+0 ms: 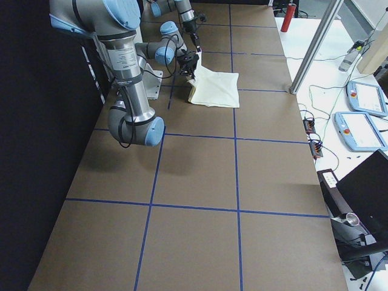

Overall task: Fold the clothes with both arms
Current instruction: 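Lift the near edge with both grippers and fold it toward the far edge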

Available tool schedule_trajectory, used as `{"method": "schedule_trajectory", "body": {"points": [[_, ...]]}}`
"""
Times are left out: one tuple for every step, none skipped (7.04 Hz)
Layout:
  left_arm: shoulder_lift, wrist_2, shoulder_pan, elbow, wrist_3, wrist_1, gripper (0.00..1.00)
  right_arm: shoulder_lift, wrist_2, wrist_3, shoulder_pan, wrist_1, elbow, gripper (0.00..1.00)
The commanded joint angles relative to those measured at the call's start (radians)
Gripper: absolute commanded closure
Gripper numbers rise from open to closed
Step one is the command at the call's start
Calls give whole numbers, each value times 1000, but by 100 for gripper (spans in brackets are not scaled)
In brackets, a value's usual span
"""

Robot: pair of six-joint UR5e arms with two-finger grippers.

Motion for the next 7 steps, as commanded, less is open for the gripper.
{"method": "schedule_trajectory", "body": {"points": [[-76,0,-70,134,45,-11,100,30,2,-52,61,68,-115,100],[-116,0,-90,206,59,-17,100,73,17,-62,86,70,-179,100],[-152,0,-106,265,83,-18,100,108,28,-83,98,71,-235,100],[-172,1,-110,318,86,-32,100,113,30,-91,109,100,-273,100],[-181,1,-112,363,88,-61,100,121,31,-93,123,172,-334,100],[-193,3,-113,401,111,-80,100,168,46,-120,143,200,-424,100],[-195,4,-113,432,118,-104,100,186,63,-126,160,219,-474,100]]}}
